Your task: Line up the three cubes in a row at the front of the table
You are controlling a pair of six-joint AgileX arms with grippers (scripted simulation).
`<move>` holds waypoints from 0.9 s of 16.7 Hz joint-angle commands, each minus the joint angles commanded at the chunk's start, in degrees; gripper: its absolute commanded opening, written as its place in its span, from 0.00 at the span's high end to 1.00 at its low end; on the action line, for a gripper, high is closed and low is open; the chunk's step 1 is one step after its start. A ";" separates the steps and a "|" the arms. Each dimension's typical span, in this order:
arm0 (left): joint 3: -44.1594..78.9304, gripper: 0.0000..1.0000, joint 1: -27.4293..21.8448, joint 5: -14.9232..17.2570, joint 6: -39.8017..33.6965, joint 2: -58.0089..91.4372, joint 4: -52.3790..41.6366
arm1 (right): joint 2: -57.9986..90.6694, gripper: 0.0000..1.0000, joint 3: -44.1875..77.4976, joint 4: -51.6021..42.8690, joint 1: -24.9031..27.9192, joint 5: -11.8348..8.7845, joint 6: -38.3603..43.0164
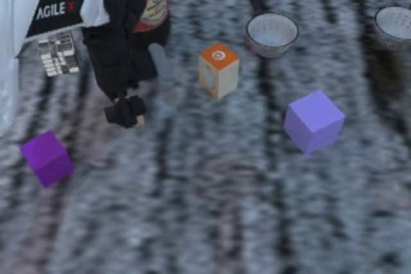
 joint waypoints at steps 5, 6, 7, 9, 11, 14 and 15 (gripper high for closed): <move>2.05 1.00 0.18 0.83 -0.79 -2.93 -3.95 | 0.00 0.00 0.00 0.00 0.00 0.00 0.00; 3.42 1.00 0.39 0.80 -0.86 -3.43 -5.77 | 0.00 0.00 0.00 0.00 0.00 0.00 0.00; 4.85 1.00 0.59 0.78 -0.91 -3.96 -8.02 | 0.00 0.00 0.00 0.00 0.00 0.00 0.00; 7.64 1.00 0.86 0.78 -0.90 -4.96 -12.43 | 0.00 0.00 0.00 0.00 0.00 0.00 0.00; 9.43 1.00 1.06 0.79 -0.95 -5.84 -14.77 | 0.00 0.00 0.00 0.00 0.00 0.00 0.00; 9.65 1.00 1.09 0.79 -0.97 -5.99 -15.04 | 0.00 0.00 0.00 0.00 0.00 0.00 0.00; 9.55 1.00 0.76 0.77 -0.88 -5.79 -14.88 | 0.00 0.00 0.00 0.00 0.00 0.00 0.00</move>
